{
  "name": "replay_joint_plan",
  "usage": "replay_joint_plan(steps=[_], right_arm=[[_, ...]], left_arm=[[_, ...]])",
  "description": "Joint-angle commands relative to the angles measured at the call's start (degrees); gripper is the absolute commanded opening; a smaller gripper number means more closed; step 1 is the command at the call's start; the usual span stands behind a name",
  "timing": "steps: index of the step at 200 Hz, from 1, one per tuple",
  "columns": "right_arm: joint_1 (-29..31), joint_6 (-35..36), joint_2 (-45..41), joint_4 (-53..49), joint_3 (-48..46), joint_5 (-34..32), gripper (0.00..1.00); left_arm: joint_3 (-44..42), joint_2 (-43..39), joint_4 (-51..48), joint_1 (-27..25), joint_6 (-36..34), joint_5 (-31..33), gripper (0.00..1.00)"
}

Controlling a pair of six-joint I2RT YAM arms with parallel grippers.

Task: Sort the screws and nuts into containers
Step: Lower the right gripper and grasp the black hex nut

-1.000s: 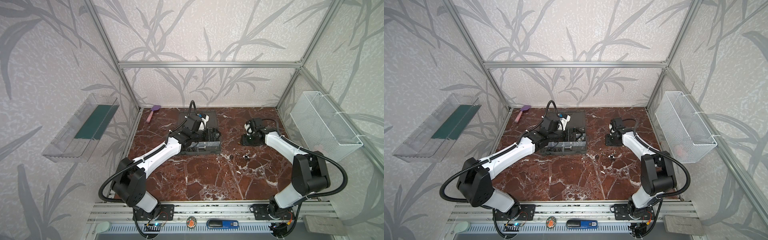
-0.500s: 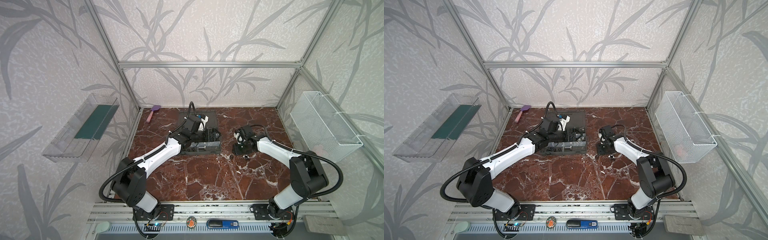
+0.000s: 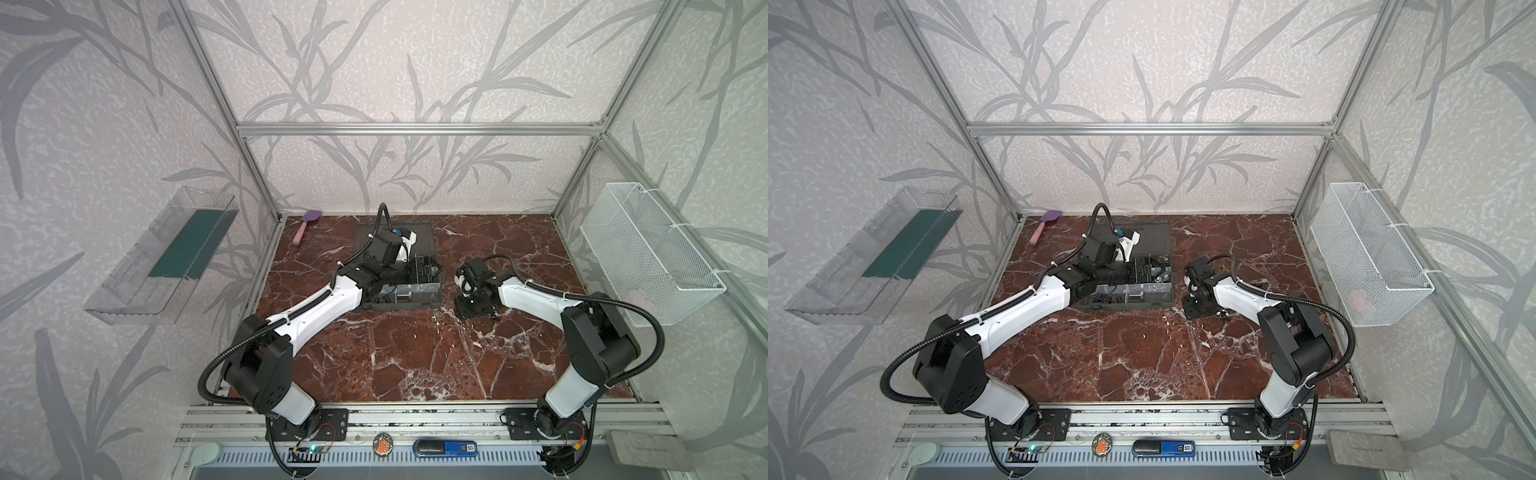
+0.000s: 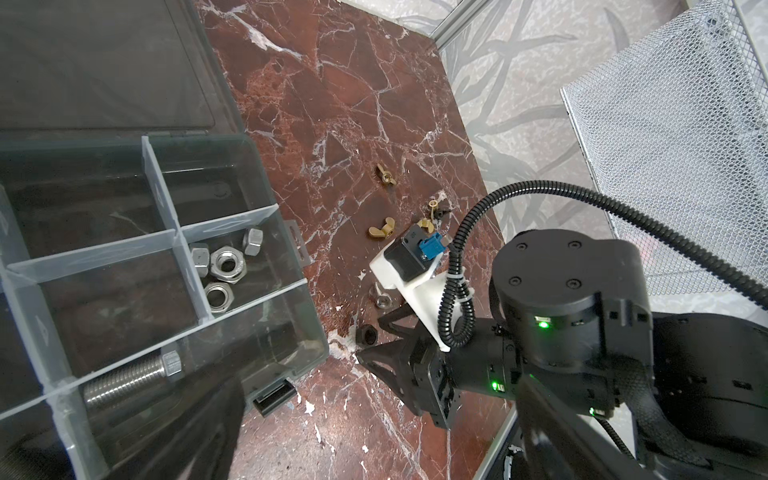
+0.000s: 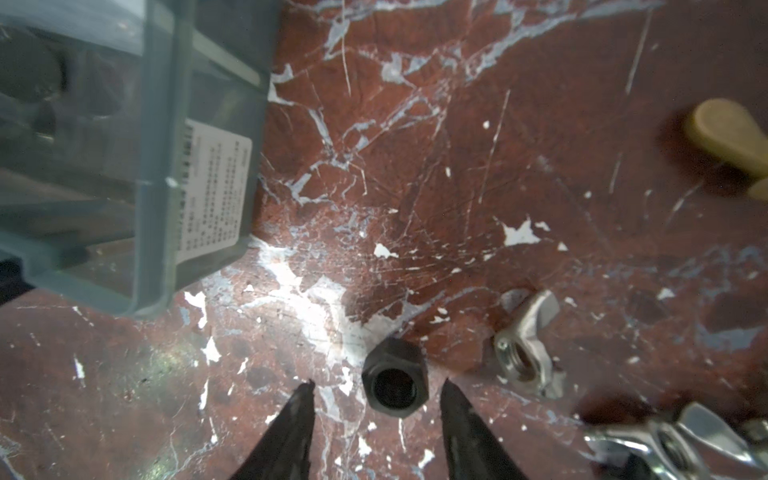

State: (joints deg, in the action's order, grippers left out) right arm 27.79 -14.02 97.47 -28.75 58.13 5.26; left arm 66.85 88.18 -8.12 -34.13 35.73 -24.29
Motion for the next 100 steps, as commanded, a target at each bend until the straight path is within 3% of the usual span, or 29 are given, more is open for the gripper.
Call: replay_joint_plan(steps=[1, 100], right_arm=[[0.1, 0.6, 1.8, -1.6, 1.2, -2.0, 0.5], [2.8, 2.2, 6.5, -3.6, 3.9, -6.2, 0.43]], left_arm=[[-0.6, -1.7, 0.2, -0.2, -0.5, 0.3, 1.0], [-0.4, -1.6, -0.1, -0.2, -1.2, 0.8, 1.0]])
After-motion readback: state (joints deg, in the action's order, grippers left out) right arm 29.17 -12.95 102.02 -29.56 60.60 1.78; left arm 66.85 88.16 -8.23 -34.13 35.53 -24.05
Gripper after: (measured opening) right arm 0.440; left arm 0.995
